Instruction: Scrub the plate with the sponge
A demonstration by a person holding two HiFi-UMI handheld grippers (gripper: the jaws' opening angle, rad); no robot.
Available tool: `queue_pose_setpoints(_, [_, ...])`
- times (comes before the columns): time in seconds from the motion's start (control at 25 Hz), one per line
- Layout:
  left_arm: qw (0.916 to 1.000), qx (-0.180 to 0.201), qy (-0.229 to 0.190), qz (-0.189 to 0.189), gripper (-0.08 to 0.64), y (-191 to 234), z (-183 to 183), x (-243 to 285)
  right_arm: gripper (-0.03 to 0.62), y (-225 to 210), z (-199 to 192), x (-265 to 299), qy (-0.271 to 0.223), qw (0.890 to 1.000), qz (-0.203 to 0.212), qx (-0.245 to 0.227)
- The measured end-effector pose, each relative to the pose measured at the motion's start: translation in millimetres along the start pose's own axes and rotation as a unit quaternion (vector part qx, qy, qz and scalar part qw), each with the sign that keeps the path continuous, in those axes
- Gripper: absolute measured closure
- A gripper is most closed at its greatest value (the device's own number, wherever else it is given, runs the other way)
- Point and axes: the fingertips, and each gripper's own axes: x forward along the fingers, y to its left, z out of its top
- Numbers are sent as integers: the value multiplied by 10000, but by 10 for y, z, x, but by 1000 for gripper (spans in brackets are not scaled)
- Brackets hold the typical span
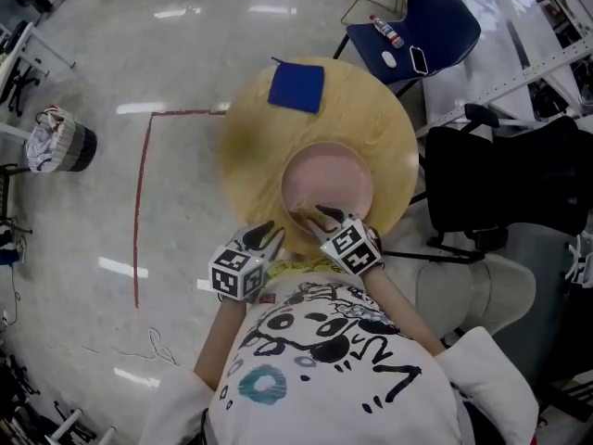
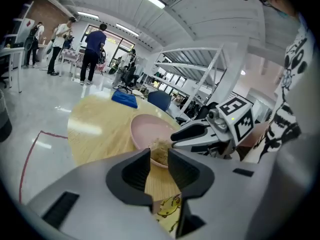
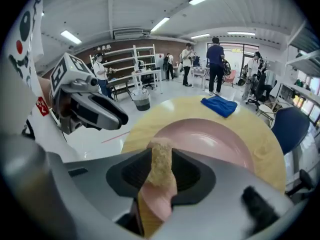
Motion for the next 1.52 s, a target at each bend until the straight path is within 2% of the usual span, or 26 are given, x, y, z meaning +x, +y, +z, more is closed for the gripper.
queue_pose_setpoints(0.12, [9999,-95,38,48,462,38,-13,59,468,-33,-120,124,239,9996,128,-13])
queue_pose_setpoints(0.24, [9998,-128,34,140,462,81,36,110,470,-13,-95,169,233,9990,382,96])
queue_pose_setpoints(0.52, [9991,-225,-14,348,463,211,91,298,534,-72,-129,183,404,9950,902,169])
queue_pose_setpoints(0.76, [9982,-342,123,486,463,376,54,535,540,-139,-112,17,498,9942,951,-81])
queue_pose_setpoints(1.0, [9955,-550,355,679,471,489,-58,728,540,31,-285,22,958,9833,1531,-206])
queue_pose_setpoints(1.16, [9955,-451,243,802,497,492,-54,713,540,0,-257,146,890,9839,1540,-191])
queue_pose_setpoints(1.52, [9957,-349,327,800,499,457,-50,729,543,-325,-94,286,738,9903,1172,-63])
